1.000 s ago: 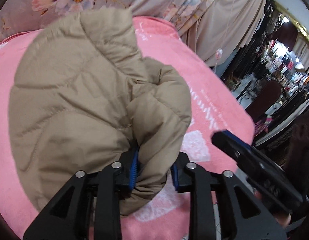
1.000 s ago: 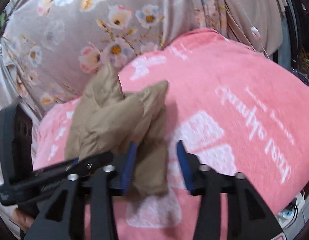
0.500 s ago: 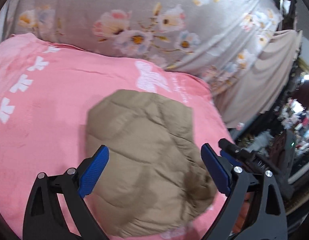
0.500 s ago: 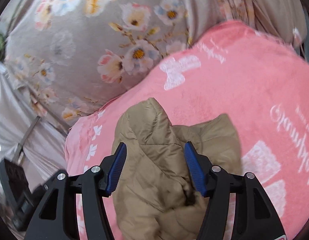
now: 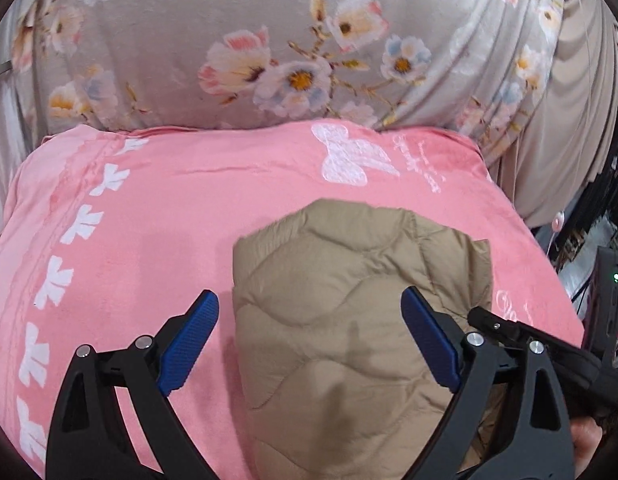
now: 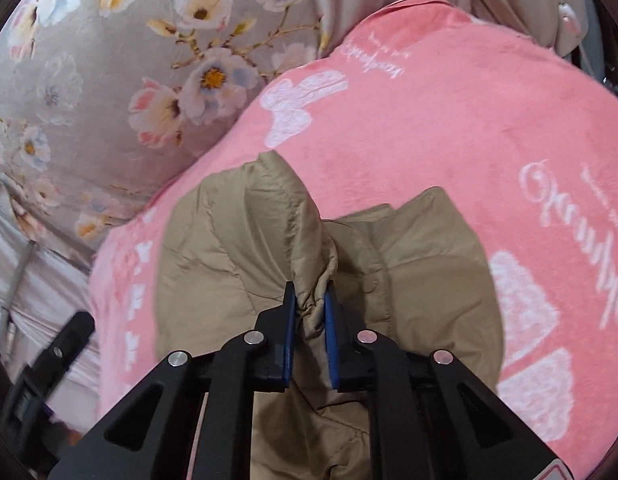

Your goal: Fold large clothes

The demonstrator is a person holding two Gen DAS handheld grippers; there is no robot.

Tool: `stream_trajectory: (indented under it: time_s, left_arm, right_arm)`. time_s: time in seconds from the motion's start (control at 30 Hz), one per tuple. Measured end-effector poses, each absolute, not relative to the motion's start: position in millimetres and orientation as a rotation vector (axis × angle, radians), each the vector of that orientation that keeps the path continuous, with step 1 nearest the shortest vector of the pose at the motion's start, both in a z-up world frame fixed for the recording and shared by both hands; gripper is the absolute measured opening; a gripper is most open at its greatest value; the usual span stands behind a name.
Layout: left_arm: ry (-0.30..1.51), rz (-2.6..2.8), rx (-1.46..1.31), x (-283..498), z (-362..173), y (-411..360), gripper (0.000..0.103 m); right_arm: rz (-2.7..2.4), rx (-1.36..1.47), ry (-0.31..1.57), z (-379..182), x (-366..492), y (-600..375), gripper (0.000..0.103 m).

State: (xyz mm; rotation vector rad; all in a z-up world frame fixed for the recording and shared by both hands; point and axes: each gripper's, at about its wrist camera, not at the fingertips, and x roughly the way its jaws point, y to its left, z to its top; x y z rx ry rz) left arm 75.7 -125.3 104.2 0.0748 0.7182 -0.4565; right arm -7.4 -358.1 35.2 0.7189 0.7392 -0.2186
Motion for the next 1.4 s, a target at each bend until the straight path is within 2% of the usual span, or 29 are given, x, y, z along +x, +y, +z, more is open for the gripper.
stream_trajectory:
  time_s: [0.27,0.6,0.7,1.4]
  left_arm:
    - [0.813,-0.461,0.159,85.4,50.1,-185.6,0.086]
    - [0.804,-0.391,0.198,97.1,15.8,-207.3,0.096]
    - [0.792,-0.382,0.205,98.1,7.5,-210.9,0.098]
    - [0.724,-0.351,0.224,103.6,-19.7,-217.4,0.098]
  right_arm:
    - [-0.321,0.546,0.721,-11.3,-13.1,-370.9,0.015]
    - [-0.347,0.439,0.685,-36.9,1.5,-365.7,0.017]
    - [-0.336,0.45,0.674,-42.0,1.7,-369.0,0.018]
    - [-0.351,0.457,0.643,-53.3,3.6,-366.6,0.018]
